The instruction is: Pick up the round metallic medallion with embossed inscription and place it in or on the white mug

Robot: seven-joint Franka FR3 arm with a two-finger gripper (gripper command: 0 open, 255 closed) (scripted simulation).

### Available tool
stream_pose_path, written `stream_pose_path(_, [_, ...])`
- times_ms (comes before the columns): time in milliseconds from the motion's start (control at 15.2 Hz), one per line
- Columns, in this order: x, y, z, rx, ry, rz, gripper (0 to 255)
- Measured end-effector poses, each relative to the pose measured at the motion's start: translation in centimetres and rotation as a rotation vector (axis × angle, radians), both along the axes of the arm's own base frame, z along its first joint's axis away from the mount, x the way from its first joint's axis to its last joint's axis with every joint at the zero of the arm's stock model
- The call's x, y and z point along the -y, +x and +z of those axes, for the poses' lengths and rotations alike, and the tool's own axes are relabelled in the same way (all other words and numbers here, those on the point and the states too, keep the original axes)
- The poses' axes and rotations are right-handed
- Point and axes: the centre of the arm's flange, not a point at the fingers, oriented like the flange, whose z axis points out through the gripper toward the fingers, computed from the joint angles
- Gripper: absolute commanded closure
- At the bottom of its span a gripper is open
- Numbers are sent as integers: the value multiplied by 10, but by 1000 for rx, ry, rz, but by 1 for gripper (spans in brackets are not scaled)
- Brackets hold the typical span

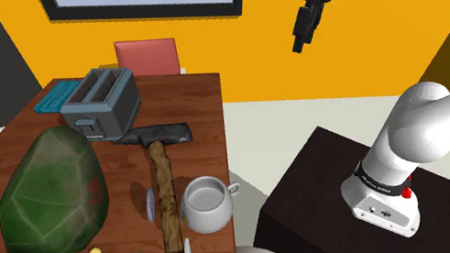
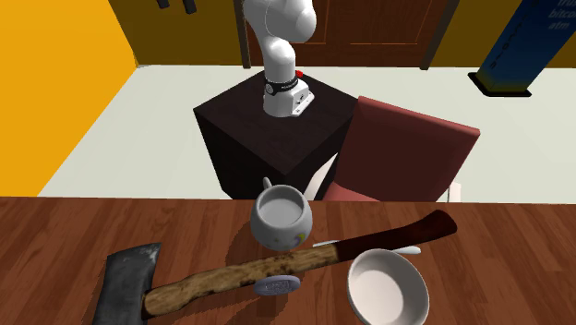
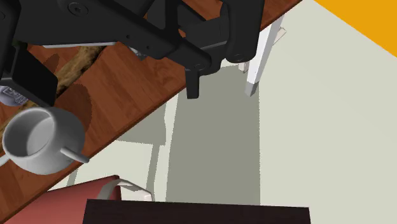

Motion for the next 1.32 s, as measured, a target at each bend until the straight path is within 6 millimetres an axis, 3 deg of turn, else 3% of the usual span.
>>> stream_pose_path(198, [-13, 3, -9, -4, 0, -20, 0])
stream_pose_path(924, [-129, 22, -86, -46, 4, -213, 0])
stream_pose_path(1320, [-193, 48, -125, -68, 6, -321, 0])
